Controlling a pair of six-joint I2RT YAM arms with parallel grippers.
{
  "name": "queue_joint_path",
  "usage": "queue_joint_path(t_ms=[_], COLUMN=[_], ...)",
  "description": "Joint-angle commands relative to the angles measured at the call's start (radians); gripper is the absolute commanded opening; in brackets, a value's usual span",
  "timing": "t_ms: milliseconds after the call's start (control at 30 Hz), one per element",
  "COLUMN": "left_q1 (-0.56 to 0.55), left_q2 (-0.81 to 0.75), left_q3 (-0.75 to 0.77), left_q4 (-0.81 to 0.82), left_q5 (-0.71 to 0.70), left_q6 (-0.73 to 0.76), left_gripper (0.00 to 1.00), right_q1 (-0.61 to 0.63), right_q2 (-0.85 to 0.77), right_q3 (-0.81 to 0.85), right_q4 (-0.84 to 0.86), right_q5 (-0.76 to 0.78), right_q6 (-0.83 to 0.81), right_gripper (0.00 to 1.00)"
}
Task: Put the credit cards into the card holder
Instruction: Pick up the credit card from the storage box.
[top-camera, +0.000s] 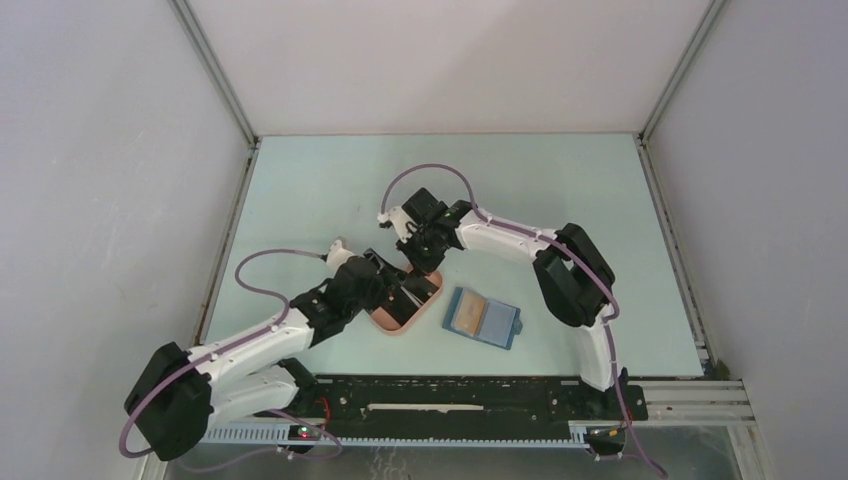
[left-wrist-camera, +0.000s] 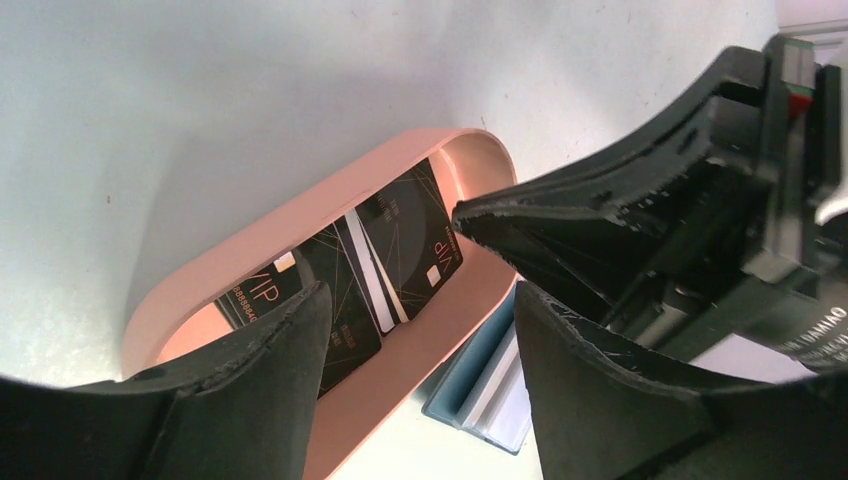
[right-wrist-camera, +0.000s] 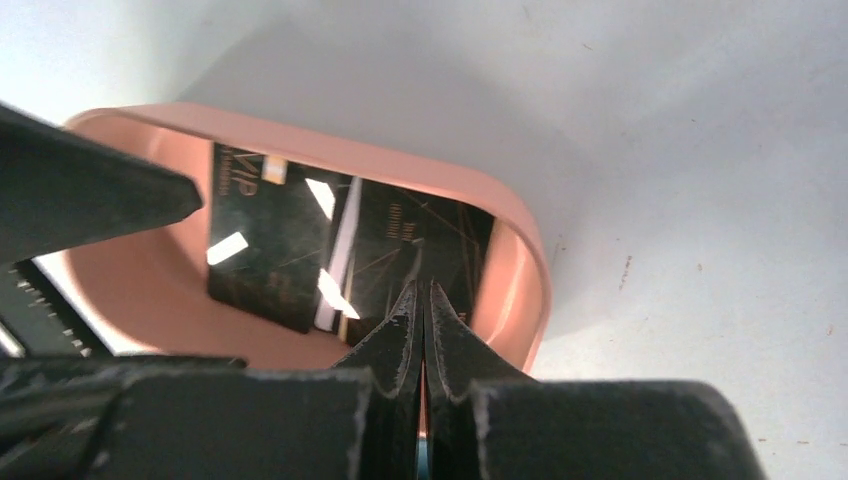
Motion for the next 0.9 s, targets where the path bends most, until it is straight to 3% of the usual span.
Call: queue_joint_path(t_ms=[0,467,867], left_q1=[-0.003,-0.002,-0.002], left_q2=[0.043,0.182,0.284], left_q3=[-0.031,-0.020,0.009], left_q4=[0.078,0.123,0.126], left_q5=[0.021,0.046,0.082], left_q6=[0.007,-0.030,-0.037], left_gripper=[0.72,0.63,0.63], right_q1=[0.003,0.019,0.018], right_q2=[0.038,0.099,0.128], right_q3=[0.047,0.062,0.072], right_q4=[-0.008,-0.011,-0.038], right_q5=[0.097,0.133,0.092], right_q6=[-0.031,-0.025,-0.021], right_gripper=[0.02,0.04,0.04])
